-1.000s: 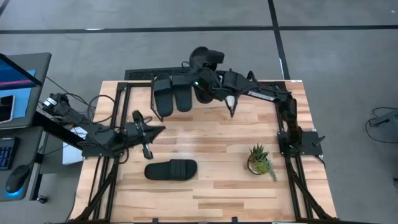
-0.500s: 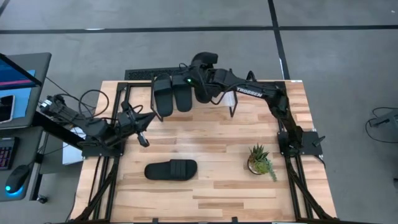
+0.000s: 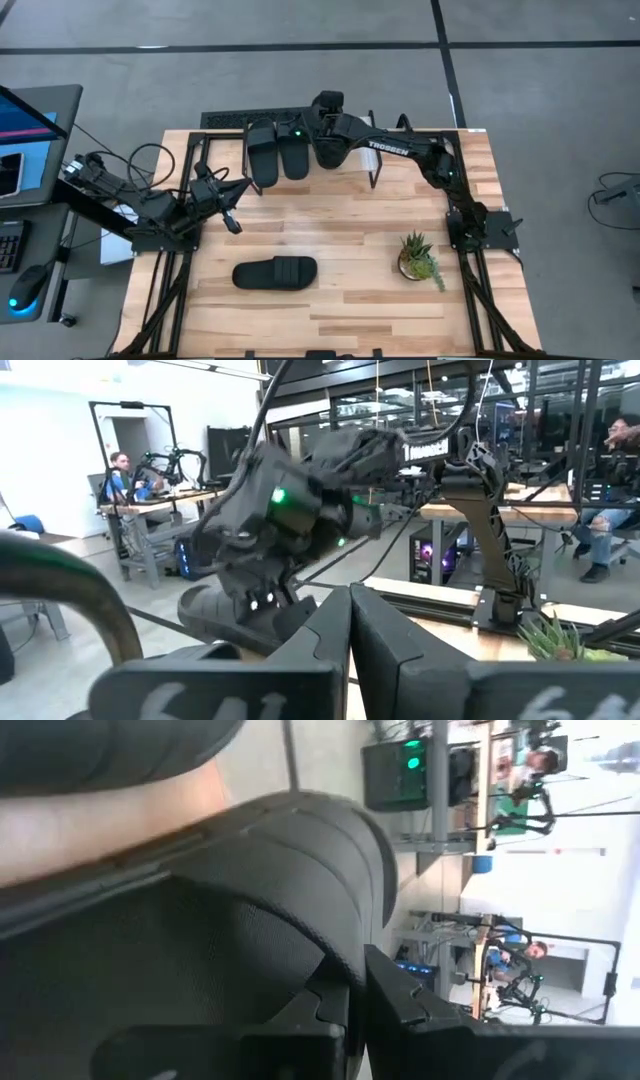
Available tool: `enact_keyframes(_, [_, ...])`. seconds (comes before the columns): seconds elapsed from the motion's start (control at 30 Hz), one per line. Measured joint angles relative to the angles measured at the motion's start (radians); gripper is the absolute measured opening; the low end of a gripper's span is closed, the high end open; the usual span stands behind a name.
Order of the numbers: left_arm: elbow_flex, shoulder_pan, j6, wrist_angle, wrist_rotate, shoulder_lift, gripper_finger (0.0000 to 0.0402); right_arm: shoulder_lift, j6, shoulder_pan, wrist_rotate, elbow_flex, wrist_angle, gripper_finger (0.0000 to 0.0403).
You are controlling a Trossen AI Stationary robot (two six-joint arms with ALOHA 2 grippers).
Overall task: Pick and place slides into the shelf
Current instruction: Put the black slipper on the shelf
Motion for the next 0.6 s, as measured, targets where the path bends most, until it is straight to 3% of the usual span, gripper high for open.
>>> enact_keyframes(0.6, [-0.001, 0.000, -0.003, -0.019, -0.026, 0.000, 0.0000, 0.009, 0.000, 0.019, -0.029, -0.002, -0.016, 0.0001])
